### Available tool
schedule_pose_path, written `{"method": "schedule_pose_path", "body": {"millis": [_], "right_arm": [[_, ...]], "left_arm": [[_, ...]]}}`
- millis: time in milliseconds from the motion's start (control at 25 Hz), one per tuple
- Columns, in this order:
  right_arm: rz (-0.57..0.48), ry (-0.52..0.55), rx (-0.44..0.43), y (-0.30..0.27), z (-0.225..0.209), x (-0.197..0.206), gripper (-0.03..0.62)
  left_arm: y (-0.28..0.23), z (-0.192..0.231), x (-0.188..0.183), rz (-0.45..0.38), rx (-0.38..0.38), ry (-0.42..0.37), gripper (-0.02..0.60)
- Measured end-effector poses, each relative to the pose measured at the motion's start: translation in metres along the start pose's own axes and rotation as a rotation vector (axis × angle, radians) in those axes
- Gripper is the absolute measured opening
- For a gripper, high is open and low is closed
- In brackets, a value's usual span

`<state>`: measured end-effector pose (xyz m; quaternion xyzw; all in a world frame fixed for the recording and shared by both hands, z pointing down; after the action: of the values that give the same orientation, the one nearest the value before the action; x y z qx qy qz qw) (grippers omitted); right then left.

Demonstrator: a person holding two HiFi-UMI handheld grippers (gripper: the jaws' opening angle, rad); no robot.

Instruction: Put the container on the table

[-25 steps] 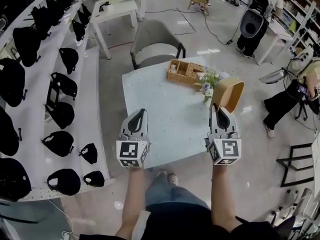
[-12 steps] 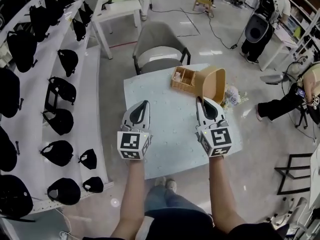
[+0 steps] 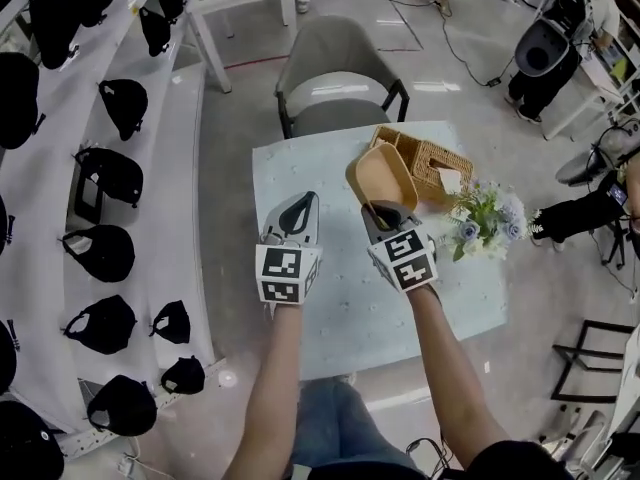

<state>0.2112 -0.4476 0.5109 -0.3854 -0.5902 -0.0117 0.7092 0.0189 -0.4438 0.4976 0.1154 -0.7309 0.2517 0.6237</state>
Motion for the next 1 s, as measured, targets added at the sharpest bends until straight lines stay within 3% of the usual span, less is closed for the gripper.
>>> {"method": "schedule_pose_path", "body": {"millis": [320, 520, 840, 1000], "right_arm": [[0.307, 0.028, -0.114, -0.091, -0.013, 0.076, 0.003], [0.49, 0.173, -0.161, -0.117, -0.007, 0.098, 0.005], [0.564, 0.181, -0.198, -0.139, -0.007, 0.116, 0.016], [0.544, 0.14, -0.212, -0.14, -0.006, 0.118, 0.076]], "left_arm": [[-0.048, -0.001, 0.098, 0.15, -0.003, 0.118, 0.008], [-0.045, -0.01, 0.127, 0.194, 0.011, 0.149, 0.009], [-0.043, -0.016, 0.145, 0.224, 0.034, 0.106, 0.008], [-0.04, -0.015, 0.149, 0.229, 0.032, 0.11, 0.009]]}}
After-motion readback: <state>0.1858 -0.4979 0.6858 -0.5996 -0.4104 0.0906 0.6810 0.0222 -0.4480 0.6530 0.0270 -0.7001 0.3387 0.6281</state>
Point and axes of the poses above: the fingertips, and each gripper's own axes: y backward along the fingers, z to its left, x out of its underside, the point moved 10 cm from there along y, backward along the fingers, and after that the axes turned 7 degrees about -y, right-handed, at the moved point
